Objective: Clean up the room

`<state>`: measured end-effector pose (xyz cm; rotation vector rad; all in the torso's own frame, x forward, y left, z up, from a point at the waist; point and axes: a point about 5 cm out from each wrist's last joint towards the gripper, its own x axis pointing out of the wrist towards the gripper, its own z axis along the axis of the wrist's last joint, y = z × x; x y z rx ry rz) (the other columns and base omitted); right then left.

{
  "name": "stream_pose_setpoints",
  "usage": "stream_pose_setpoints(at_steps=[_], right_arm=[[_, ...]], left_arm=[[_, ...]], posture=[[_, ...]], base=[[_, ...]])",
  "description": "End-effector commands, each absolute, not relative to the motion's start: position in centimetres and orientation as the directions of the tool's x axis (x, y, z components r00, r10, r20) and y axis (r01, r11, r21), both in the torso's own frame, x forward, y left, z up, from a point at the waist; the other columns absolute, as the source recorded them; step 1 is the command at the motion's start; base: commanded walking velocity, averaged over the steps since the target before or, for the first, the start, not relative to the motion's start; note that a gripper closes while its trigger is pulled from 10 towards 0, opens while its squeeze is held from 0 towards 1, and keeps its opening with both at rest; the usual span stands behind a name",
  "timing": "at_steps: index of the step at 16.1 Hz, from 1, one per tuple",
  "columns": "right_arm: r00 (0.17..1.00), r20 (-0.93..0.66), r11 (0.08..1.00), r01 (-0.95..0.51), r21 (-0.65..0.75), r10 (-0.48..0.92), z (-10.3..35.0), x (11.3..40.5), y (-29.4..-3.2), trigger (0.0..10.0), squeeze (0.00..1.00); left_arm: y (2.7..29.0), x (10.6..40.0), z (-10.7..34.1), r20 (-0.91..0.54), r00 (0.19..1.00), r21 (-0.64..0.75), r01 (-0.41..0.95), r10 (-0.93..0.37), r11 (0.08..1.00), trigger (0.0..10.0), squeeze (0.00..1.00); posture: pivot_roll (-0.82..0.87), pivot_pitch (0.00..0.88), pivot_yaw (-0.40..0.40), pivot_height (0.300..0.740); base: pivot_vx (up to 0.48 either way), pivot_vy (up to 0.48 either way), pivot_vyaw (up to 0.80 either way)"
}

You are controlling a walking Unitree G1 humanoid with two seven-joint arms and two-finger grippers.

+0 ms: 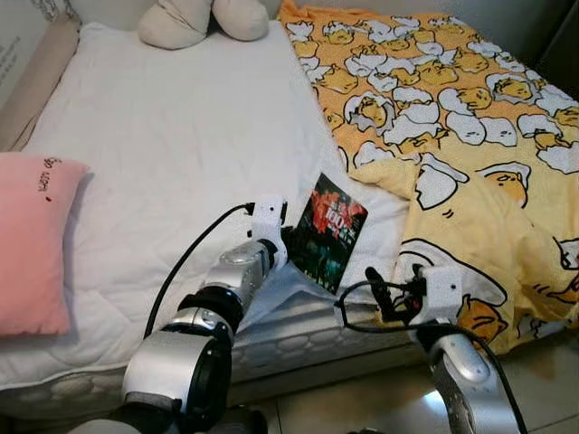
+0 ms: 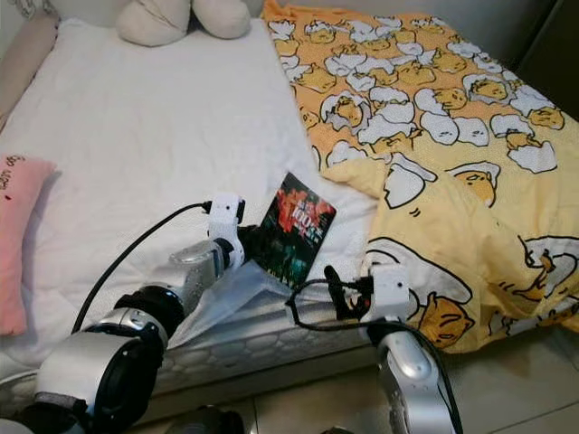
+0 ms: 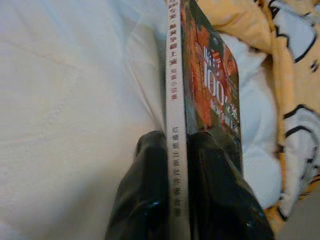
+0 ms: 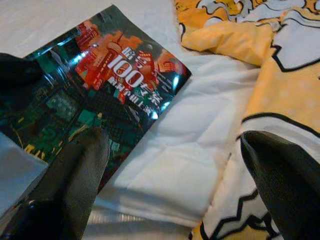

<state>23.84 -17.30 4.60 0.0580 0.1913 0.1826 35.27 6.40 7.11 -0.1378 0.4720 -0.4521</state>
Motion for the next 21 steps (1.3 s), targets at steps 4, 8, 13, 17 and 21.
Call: stream_pose_setpoints(at_steps=[4,8,13,17,21], right_arm=[[0.951,-0.228,0.978,-0.203,0.055,0.21,4.4,22.4,-17.4,10.0,0.0],[0.942,-0.254,0.975,-0.216,0.043,0.22,4.2,21.3,-17.3,10.0,0.0],[0.933,-0.279,0.974,-0.223,0.047,0.227,4.0,20.8,-17.0,10.0,0.0],[0.926,-0.292,0.97,-0.236,0.05,0.24,4.0,20.4,-16.8,10.0,0.0],[0.921,-0.308,0.971,-0.235,0.045,0.238,3.9,20.1,-17.2,10.0,0.0]], left_arm=[[6.0,33.9,4.8,-0.49,0.8,-0.208,0.279,-0.347,0.938,10.0,0.0],[5.2,33.4,4.5,-0.503,0.804,-0.216,0.238,-0.317,0.947,10.0,1.0],[4.7,32.8,3.8,-0.54,0.772,-0.226,0.251,-0.336,0.941,10.0,0.0],[3.4,31.1,2.2,-0.595,0.718,-0.295,0.222,-0.36,0.929,0.0,0.0],[2.5,30.8,2.3,-0.595,0.717,-0.355,0.17,-0.363,0.919,0.0,0.0]], posture=[[-0.1,0.015,-0.012,0.74],[-0.12,0.044,-0.01,0.74],[-0.12,0.05,-0.003,0.74],[-0.13,0.06,-0.012,0.74],[-0.13,0.068,-0.013,0.74]], base=[[0.0,0.0,0.0],[0.0,0.0,0.0],[0.0,0.0,0.0],[0.0,0.0,0.0],[0.0,0.0,0.0]])
